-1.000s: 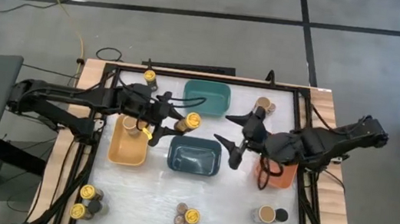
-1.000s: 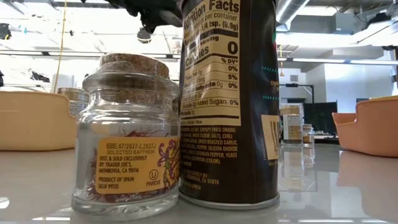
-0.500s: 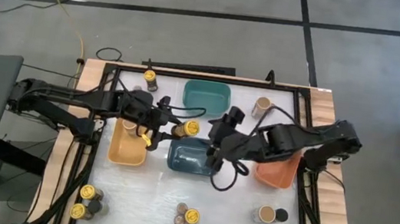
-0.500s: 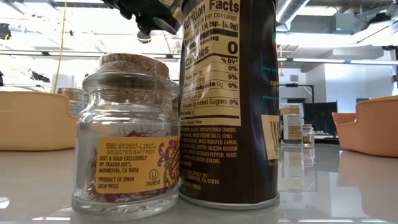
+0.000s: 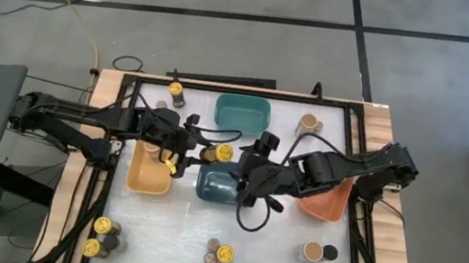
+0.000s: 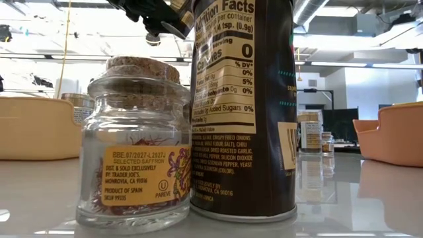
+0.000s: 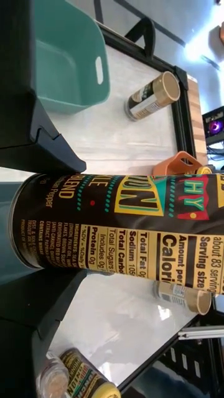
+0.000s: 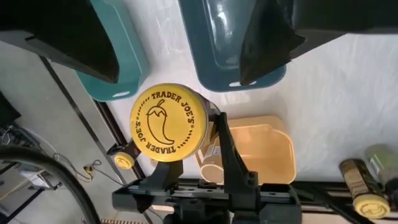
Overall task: Sort spices by type
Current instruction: Put the yellow seasoning bottle into the orange bin
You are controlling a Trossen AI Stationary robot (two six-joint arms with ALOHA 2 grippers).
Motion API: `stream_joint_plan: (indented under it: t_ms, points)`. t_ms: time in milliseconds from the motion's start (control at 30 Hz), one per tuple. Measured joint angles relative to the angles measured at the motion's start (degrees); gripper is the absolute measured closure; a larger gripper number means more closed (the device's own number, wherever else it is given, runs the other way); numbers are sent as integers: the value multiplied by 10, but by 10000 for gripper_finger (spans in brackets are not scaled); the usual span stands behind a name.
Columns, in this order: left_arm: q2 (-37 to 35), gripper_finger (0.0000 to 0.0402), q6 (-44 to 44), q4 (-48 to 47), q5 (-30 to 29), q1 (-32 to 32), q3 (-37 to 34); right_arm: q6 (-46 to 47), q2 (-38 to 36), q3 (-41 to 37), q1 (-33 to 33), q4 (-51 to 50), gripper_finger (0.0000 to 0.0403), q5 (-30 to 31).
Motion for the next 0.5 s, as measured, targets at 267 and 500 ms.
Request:
stream_joint_plan:
  t_ms: [267,500]
  points:
    - [0,188,19,0,0,0,0,19,0,0,-2,0,9,0]
    - [0,188,40,0,0,0,0,17,3,-4,-4,15,18,0]
